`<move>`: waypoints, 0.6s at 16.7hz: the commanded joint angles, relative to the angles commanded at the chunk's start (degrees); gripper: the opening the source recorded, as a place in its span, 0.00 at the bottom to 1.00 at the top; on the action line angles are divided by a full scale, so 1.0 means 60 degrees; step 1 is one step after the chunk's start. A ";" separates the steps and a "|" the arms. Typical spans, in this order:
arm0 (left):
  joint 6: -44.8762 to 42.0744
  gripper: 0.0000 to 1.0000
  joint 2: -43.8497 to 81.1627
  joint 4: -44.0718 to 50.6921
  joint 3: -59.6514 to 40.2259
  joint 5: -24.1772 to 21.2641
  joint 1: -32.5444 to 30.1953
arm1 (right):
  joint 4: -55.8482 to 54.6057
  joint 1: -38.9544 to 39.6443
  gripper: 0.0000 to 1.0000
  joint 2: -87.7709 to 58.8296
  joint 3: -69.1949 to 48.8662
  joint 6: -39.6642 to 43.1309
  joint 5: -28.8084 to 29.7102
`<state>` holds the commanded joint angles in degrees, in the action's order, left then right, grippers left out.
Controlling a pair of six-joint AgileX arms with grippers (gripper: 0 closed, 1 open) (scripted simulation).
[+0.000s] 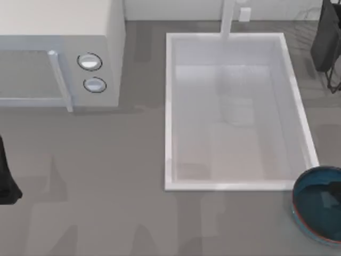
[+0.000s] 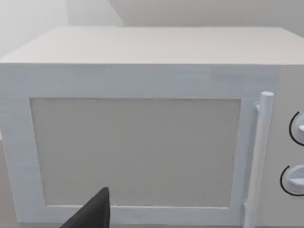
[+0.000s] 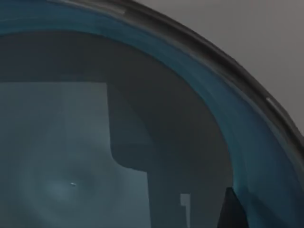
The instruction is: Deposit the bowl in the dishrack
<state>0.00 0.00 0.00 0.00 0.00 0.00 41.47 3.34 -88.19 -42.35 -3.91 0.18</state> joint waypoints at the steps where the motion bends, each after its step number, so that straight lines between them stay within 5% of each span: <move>1: 0.0000 1.00 0.0000 0.0000 0.0000 0.0000 0.0000 | 0.0000 0.0000 0.00 0.0000 0.0000 0.0000 0.0000; 10: 0.0000 1.00 0.0000 0.0000 0.0000 0.0000 0.0000 | 0.0360 0.0006 0.00 0.0026 -0.0355 -0.0022 -0.0028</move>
<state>0.00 0.00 0.00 0.00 0.00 0.00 43.63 3.37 -88.03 -44.48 -4.04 0.02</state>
